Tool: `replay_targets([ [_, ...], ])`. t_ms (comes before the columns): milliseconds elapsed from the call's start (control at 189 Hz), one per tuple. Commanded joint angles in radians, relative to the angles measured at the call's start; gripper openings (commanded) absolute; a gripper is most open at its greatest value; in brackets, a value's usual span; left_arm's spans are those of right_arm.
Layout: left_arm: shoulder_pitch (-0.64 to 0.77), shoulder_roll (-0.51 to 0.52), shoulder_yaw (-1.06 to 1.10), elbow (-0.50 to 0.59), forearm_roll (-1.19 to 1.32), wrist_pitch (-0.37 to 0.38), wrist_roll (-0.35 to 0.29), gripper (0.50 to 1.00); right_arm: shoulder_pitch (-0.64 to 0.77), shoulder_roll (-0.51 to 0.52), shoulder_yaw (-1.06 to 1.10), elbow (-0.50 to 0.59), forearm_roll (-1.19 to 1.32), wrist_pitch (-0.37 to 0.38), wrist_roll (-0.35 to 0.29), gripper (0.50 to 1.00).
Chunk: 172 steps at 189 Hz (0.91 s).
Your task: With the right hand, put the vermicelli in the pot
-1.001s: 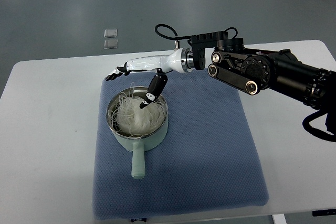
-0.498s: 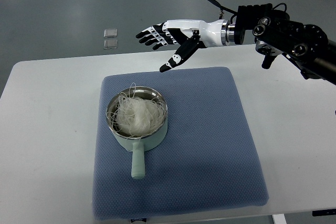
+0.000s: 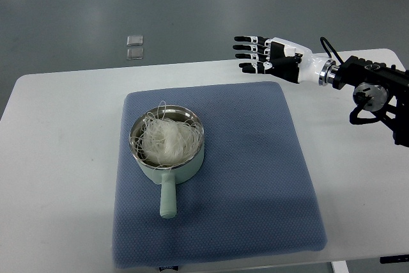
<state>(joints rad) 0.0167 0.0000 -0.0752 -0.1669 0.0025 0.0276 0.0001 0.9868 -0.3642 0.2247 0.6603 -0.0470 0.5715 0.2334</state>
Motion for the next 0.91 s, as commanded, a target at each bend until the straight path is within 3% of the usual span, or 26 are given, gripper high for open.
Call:
replay_targets([
  [0,0.0,0.0,0.0,0.001,-0.001,0.0,0.0,1.0,-0.03,-0.001,-0.001,-0.002,0.136,-0.002,-0.051,0.915],
  [106,0.0,0.0,0.0,0.0,0.001,0.0,0.0,1.0,-0.051,-0.002,-0.001,-0.013,0.214,-0.004,-0.086,0.915],
  [312,0.0,0.0,0.0,0.001,0.001,0.0,0.0,1.0,-0.08,-0.004,-0.002,-0.016,0.369,-0.005,-0.092,0.917],
  [906,0.0,0.0,0.0,0.0,0.001,0.0,0.0,1.0,-0.126,-0.022,0.015,-0.018,0.363,0.001,-0.085,0.924],
])
